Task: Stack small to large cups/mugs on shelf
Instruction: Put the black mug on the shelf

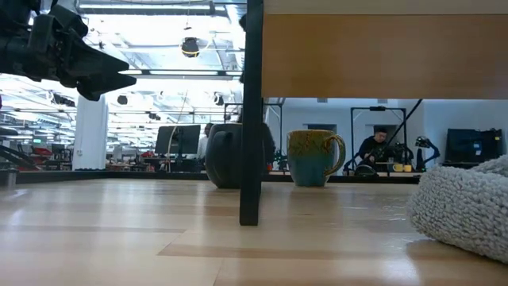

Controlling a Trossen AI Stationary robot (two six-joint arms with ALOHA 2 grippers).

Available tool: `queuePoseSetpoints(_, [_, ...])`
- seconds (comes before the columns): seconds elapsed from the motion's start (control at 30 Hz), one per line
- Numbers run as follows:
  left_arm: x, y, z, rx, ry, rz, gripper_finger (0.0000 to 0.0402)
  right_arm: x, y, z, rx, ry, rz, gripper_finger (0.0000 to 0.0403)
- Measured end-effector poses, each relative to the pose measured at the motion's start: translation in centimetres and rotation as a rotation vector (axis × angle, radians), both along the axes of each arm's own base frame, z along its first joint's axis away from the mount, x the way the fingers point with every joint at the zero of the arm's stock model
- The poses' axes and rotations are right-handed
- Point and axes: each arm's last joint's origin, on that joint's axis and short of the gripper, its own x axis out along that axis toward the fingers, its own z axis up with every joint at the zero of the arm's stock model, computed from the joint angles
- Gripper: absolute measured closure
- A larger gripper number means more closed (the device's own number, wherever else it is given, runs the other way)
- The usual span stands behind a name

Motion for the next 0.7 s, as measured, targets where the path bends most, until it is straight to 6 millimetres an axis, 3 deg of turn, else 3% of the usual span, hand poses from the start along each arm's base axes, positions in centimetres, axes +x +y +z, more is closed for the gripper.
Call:
queuePoseSetpoints(0.27, [0.0,0.0,0.0,-0.005,0.005,-0.002,0.0136,1.3,-0.8,-0.3,0.027,0.106,-0.009,0.0227])
queuePoseSetpoints(0.7, [0.3,0.0,-0.3,-0.005,0.039,-0.014,0.0136,0.8,-0.7,-0.8,0.068,0.162,-0.044,0.0213])
